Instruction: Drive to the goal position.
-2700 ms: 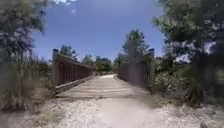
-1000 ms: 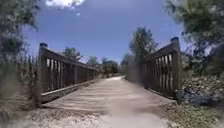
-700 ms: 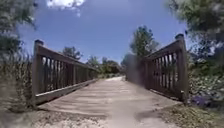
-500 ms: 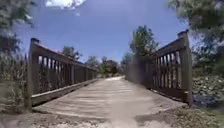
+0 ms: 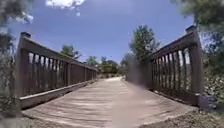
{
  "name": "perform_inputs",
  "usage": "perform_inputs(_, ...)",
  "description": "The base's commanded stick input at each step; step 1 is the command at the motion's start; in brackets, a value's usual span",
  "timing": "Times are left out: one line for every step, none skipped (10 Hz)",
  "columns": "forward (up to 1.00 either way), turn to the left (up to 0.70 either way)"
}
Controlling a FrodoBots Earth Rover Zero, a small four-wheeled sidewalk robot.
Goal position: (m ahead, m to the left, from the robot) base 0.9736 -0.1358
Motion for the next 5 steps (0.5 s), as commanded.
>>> perform_inputs(0.45,0.0)
perform_inputs(0.45,0.0)
perform_inputs(0.45,0.0)
perform_inputs(0.45,0.0)
perform_inputs(0.45,0.0)
